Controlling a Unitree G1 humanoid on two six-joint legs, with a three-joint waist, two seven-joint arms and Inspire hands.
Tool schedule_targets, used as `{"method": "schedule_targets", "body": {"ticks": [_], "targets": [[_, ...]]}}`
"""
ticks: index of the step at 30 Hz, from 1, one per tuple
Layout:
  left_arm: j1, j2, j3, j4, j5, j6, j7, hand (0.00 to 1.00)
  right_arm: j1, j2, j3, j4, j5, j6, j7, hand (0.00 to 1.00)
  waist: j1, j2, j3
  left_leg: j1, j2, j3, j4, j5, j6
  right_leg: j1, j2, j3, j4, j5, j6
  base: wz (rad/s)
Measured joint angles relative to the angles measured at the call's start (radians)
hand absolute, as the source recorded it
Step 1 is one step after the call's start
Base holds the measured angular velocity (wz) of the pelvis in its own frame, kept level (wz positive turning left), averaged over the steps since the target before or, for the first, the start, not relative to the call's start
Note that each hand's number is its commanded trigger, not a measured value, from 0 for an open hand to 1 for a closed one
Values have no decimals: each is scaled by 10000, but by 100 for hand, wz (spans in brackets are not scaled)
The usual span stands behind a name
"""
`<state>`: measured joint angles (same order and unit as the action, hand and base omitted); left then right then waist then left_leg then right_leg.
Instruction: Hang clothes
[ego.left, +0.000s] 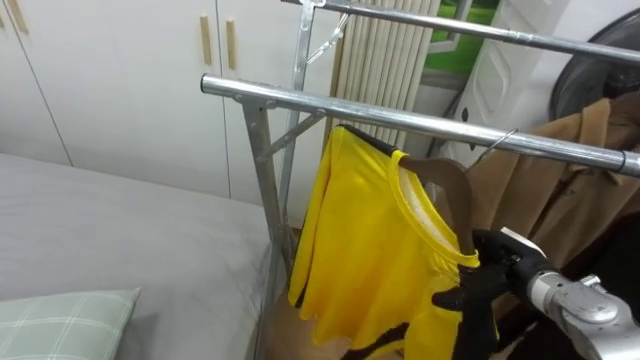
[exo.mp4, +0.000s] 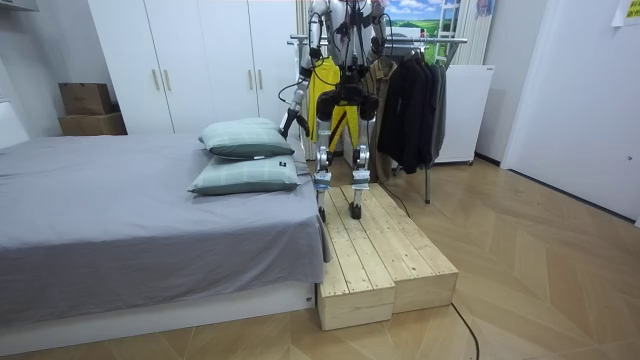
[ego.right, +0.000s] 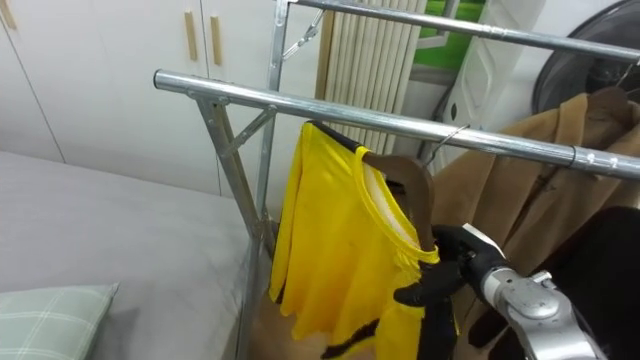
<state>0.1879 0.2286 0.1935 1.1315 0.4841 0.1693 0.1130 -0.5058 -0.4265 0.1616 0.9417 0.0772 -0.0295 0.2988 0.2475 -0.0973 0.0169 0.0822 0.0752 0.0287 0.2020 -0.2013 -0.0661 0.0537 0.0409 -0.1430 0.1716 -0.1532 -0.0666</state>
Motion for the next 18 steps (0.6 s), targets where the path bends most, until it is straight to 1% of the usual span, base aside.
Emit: {"method": "schedule_targets", "body": {"ticks": [6,10,18], "targets": [[-19,-17,-5,51,4,-1,0,0,4,10,-93,192,-52,-2,-48,0,-44,31,14,-26,-8,-15,-3,0,0,-34,-6,11,-5,-3,4,0],[-12,-10,5,92,4,2,-40,0,4,7,-130,200,-107,-2,-17,0,-191,29,13,-58,-22,6,-4,0,0,-50,-13,13,-11,-18,27,0],[-13,60,3,92,3,1,-149,0,87,7,-130,201,-426,-46,-33,0,-218,6,-2,-64,-20,8,4,0,0,-41,-21,-22,-11,-25,37,0]]}}
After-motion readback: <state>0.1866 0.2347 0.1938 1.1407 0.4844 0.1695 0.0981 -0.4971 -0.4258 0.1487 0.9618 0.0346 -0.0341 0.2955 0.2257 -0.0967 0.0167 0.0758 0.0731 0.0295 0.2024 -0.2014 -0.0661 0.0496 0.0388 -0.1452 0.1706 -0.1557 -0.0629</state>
